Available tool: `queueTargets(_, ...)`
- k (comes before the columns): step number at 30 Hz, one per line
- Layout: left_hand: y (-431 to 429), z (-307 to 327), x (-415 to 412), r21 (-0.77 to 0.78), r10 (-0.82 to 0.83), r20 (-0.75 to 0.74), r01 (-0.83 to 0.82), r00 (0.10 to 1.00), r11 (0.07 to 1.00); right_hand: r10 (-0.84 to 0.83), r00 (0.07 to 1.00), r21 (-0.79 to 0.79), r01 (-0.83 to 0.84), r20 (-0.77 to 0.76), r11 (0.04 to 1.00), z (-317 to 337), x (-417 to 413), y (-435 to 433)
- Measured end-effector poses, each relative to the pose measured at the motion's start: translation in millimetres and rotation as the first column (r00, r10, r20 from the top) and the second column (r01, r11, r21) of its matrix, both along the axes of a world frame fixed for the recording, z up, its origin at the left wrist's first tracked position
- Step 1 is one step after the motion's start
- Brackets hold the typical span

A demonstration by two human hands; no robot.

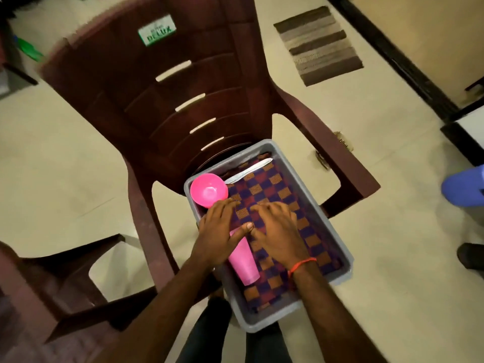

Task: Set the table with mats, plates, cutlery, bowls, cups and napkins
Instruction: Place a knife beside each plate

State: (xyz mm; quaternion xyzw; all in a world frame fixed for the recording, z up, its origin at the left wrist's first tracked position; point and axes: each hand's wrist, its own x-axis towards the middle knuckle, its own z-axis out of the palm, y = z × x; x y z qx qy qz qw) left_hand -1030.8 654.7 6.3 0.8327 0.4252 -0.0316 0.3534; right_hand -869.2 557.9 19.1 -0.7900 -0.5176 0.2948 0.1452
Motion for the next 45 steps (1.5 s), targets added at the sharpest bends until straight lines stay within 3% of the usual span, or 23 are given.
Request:
queueTargets(4, 25.8, -48.5, 11.0, 0.09, -0.036, 0.012, 0.035, 0.999, 0.995, 0.072, 0.997, -0.025, -0.071, 0.018, 0.997, -62.7, 14.6, 35.6)
queueTargets(8, 46.1, -77.5, 31.8, 0.042, -0.038, 0.168, 0.032, 0.985, 0.999, 0.106, 0.994, -0.006, -0.106, 0.026, 0.994, -123.4, 36.8, 83.8)
queueTargets(16, 66.5, -103.0, 54.2, 0.092, -0.074, 0.234, 0.054, 0.969, 0.994, 0.302, 0.886, 0.035, -0.334, 0.353, 0.942, -210.7, 72.5, 156.4)
queueTargets(22, 56.9, -120.2, 43.4, 0.102, -0.107, 0.198, 0.089, 0.974, 0.991, 0.29, 0.759, 0.033, -0.379, 0.583, 0.925, -222.7, 78.7, 158.0)
queueTargets(27, 52.9, -120.9, 36.6, 0.072, -0.084, 0.194, 0.071, 0.977, 0.995, 0.322, 0.712, -0.045, -0.379, 0.624, 0.924, -218.8, 75.7, 161.4)
queueTargets(38, 33.0, -121.6, 46.7, 0.094, -0.034, 0.347, 0.002, 0.937, 0.996, 0.424, 0.611, -0.115, -0.479, 0.668, 0.87, -213.9, 79.5, 158.0)
queueTargets(43, 29.9, -118.1, 47.4, 0.065, 0.058, 0.441, -0.097, 0.896, 0.993, 0.495, 0.628, -0.247, -0.443, 0.601, 0.862, -202.7, 67.9, 146.2)
queueTargets(45, 26.8, -115.9, 47.3, 0.031, 0.09, 0.464, -0.117, 0.881, 0.993, 0.467, 0.689, -0.272, -0.38, 0.555, 0.884, -192.2, 56.7, 132.2)
